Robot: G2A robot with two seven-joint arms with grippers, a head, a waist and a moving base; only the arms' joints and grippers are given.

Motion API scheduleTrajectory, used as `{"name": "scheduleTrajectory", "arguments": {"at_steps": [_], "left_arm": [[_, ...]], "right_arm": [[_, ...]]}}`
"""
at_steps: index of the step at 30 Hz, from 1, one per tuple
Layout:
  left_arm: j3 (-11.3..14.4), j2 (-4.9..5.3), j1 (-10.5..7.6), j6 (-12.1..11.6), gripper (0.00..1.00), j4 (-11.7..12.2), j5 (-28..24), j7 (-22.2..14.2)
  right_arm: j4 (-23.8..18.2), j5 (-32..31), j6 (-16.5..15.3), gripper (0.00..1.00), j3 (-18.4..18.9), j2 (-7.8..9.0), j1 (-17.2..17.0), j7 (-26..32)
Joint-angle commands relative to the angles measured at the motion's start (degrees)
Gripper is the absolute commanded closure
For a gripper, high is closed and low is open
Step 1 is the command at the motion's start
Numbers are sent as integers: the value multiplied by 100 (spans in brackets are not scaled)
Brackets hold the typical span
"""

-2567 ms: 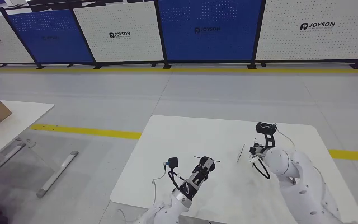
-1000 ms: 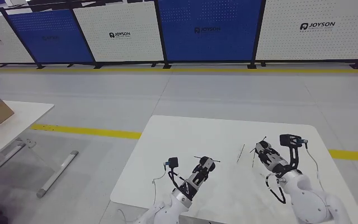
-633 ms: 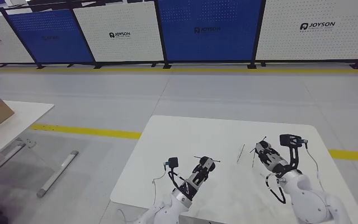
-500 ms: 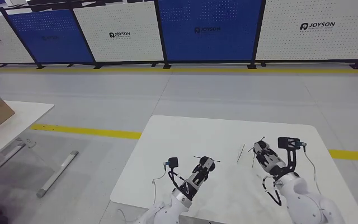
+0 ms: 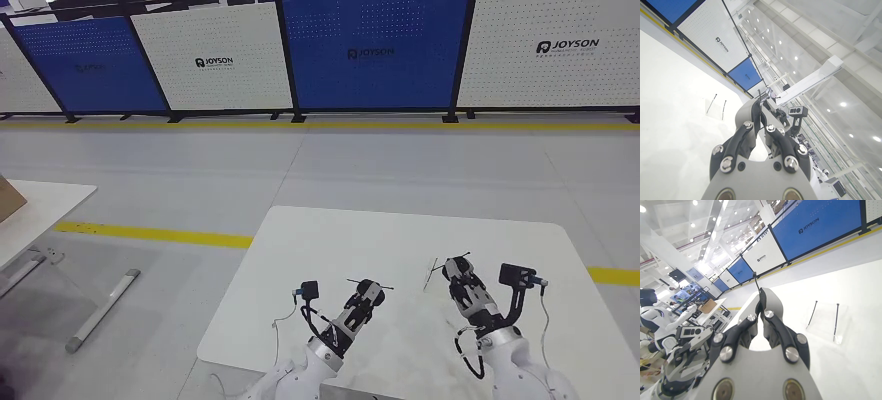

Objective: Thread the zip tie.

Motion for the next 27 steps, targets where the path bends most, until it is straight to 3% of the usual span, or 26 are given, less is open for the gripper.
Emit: {"name": "scheduleTrajectory", "arguments": {"at_steps": [1,4,9,18,24,27], "left_arm": [[0,0,0,0,100,0,0,0],[29,-25,-50,184,100,-24,48,105],[373,-198,-372,751,100,273,487,1068],[373,-198,-372,751,100,273,487,1068],[373,-198,-372,751,100,273,487,1068],[373,-198,-372,751,100,273,487,1068]], "right_arm": [[0,1,0,100,0,0,0,-1],[0,1,0,100,0,0,0,-1],[0,1,0,100,0,0,0,-1],[2,118,-24,100,-5,-11,-21,-136],[122,234,-321,100,-513,-101,-165,-957],[198,261,-306,100,-647,-124,-142,-999]]}}
